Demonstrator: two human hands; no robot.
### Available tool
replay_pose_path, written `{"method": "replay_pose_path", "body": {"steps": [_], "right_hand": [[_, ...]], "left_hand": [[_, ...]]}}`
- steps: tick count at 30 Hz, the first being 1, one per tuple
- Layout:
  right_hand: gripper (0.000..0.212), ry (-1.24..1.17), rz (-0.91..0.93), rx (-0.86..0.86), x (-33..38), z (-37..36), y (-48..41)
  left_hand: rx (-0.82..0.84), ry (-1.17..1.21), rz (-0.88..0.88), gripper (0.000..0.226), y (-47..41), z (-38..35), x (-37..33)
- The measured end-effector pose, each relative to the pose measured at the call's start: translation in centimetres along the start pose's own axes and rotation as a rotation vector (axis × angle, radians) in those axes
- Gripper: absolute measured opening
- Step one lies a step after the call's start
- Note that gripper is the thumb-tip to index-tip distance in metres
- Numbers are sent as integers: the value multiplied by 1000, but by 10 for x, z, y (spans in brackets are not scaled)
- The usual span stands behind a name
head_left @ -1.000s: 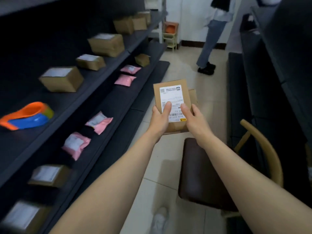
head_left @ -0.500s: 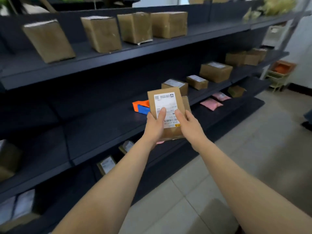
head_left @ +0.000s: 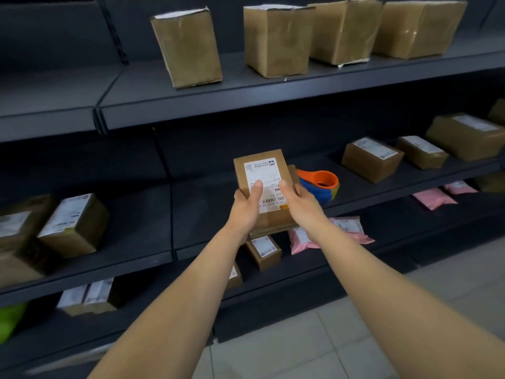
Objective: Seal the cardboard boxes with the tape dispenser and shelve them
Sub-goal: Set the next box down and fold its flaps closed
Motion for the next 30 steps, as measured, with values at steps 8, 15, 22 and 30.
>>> {"method": "replay_pose_path", "body": {"steps": [8,15,22,30], "right_hand": [[81,56,-108,98,-10,-28,-50],[79,91,-153,213,-19,-29,-97],[73,87,-106,300,-25,-24,-135],[69,145,-63,373,-27,-19,-156]], "left_hand": [[-86,-3,123,71,-39,12,21],[-178,-9,235,68,-72,4,28],[-309,-53,269,63,-95,-12,29],[-405,-192,336,59,-102,-22,28]]}}
Point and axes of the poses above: each hand's wrist, its own y-axis away from the middle knuckle, its own z-axis out of the back of the hand, x = y × z, the point moved 2 cm from there along -y, towards the middle knuckle, and after that the axes turned 3 degrees about -y, right-handed, at the moved point
